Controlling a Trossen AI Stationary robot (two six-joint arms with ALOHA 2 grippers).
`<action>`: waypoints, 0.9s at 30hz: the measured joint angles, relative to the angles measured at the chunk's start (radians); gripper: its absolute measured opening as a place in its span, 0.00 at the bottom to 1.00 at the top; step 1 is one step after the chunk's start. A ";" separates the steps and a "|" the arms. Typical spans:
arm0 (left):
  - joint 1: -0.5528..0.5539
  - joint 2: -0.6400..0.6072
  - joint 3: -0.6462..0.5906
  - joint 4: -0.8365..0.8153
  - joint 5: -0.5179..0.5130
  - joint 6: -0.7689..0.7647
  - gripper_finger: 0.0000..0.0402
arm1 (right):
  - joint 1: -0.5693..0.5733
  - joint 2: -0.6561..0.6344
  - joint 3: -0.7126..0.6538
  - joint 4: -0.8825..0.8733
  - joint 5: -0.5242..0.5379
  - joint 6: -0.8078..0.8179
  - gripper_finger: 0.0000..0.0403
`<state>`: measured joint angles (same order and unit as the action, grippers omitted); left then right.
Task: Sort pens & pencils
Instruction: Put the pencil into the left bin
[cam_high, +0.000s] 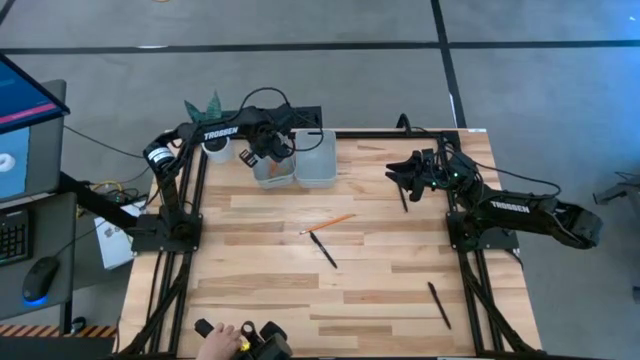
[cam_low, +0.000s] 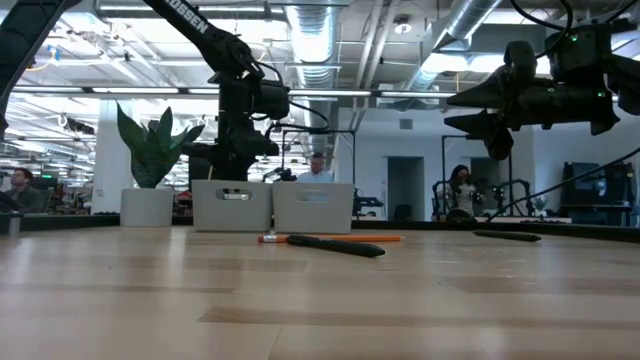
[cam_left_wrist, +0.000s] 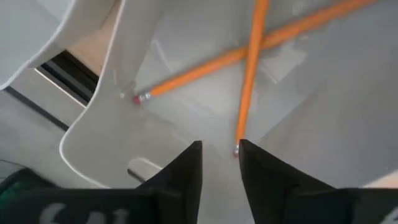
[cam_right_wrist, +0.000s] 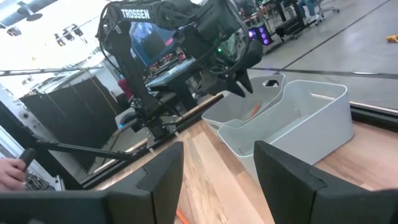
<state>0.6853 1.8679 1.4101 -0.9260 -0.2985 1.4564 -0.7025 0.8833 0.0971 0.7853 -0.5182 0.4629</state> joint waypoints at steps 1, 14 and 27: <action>0.000 0.000 0.000 0.000 -0.018 0.015 0.25 | 0.000 0.000 0.000 0.000 0.000 0.000 0.54; 0.000 -0.001 0.082 -0.050 -0.027 -0.155 0.26 | 0.000 0.000 0.000 0.000 0.000 0.000 0.54; -0.018 -0.002 0.437 -0.239 0.027 -0.618 0.26 | 0.000 0.000 0.000 0.000 0.000 -0.001 0.54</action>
<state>0.6673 1.8660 1.8468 -1.1646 -0.2714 0.8379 -0.7025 0.8833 0.0971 0.7853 -0.5182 0.4622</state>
